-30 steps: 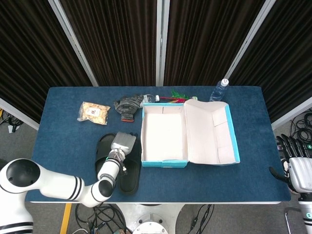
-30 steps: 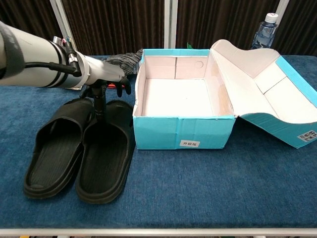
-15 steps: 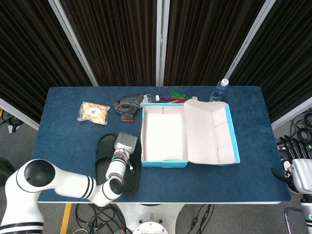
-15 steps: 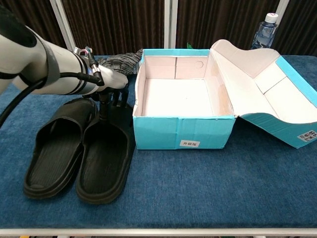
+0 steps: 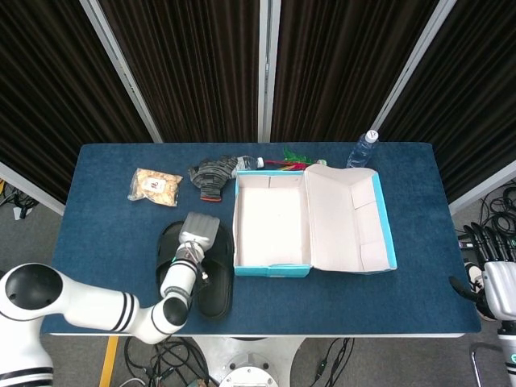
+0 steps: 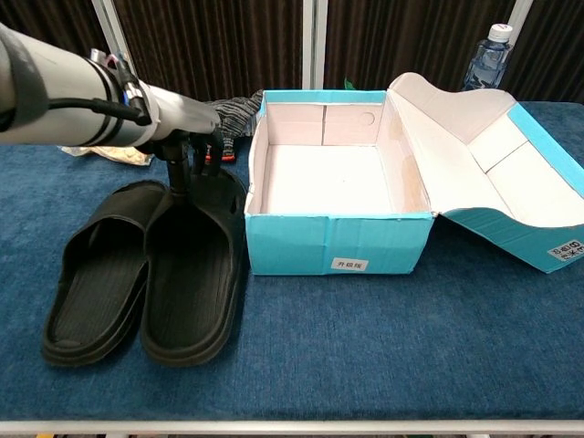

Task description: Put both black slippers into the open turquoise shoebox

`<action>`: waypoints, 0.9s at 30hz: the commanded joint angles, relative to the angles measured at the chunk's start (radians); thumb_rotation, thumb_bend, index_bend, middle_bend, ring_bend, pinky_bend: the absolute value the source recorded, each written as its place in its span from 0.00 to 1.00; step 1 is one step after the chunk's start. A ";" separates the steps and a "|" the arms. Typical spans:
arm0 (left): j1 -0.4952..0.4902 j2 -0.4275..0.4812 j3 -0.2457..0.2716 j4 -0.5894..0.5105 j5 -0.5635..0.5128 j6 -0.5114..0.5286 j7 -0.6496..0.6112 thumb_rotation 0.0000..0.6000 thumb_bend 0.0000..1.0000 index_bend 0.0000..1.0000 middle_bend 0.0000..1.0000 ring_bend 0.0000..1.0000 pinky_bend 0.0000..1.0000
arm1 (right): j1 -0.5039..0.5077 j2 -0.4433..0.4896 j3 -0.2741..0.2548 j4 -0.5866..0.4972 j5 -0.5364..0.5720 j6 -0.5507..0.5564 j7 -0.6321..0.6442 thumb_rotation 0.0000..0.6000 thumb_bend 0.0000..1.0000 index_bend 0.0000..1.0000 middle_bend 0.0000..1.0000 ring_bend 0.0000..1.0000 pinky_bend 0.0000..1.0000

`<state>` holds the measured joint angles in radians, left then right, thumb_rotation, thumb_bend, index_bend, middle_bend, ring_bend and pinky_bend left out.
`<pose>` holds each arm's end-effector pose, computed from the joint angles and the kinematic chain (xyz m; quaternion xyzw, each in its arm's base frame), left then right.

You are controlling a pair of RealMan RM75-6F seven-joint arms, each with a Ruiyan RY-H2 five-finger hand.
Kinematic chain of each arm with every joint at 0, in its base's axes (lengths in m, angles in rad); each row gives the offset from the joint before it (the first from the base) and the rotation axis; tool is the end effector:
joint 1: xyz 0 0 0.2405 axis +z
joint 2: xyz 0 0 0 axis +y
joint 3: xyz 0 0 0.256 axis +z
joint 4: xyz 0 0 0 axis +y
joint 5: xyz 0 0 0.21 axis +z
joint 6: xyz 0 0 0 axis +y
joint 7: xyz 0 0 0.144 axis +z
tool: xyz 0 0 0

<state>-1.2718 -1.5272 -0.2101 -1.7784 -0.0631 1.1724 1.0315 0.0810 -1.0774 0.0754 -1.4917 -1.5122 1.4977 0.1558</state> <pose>-0.0515 0.3429 -0.0277 -0.7680 -0.4201 -0.1312 0.4653 -0.3325 -0.1870 0.1910 0.5859 -0.3721 0.4028 0.5967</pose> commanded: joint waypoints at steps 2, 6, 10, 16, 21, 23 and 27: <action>0.062 0.097 -0.002 -0.113 0.092 0.056 -0.072 1.00 0.00 0.61 0.63 0.97 0.92 | -0.005 0.002 0.002 0.001 0.004 0.007 0.002 1.00 0.12 0.00 0.06 0.00 0.00; 0.119 0.200 -0.005 -0.218 0.177 0.091 -0.137 1.00 0.00 0.61 0.63 0.97 0.92 | -0.006 0.003 0.001 0.001 0.000 0.009 0.004 1.00 0.12 0.00 0.06 0.00 0.00; 0.158 0.307 -0.027 -0.288 0.251 0.085 -0.194 1.00 0.00 0.61 0.64 0.97 0.92 | -0.001 0.005 0.002 -0.005 -0.004 0.005 -0.007 1.00 0.12 0.00 0.06 0.00 0.00; 0.242 0.417 -0.148 -0.278 0.422 -0.117 -0.473 1.00 0.00 0.61 0.66 0.96 0.91 | 0.002 0.017 0.005 -0.028 -0.008 0.007 -0.034 1.00 0.12 0.00 0.06 0.00 0.00; 0.271 0.301 -0.245 -0.119 0.620 -0.265 -0.773 1.00 0.00 0.61 0.66 0.93 0.90 | 0.007 0.037 0.004 -0.067 -0.019 0.005 -0.073 1.00 0.12 0.00 0.06 0.00 0.00; 0.255 0.234 -0.271 -0.039 0.678 -0.309 -0.859 1.00 0.00 0.61 0.66 0.91 0.88 | 0.010 0.048 0.004 -0.084 -0.020 0.000 -0.089 1.00 0.12 0.00 0.06 0.00 0.00; 0.216 0.108 -0.291 0.122 0.794 -0.371 -0.987 1.00 0.00 0.61 0.66 0.89 0.85 | 0.020 0.067 0.006 -0.113 -0.020 -0.014 -0.122 1.00 0.12 0.00 0.06 0.00 0.00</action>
<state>-1.0378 -1.3028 -0.4494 -1.7967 0.6094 0.8915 0.1638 0.0969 -1.0161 0.0803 -1.5980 -1.5317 1.4882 0.0412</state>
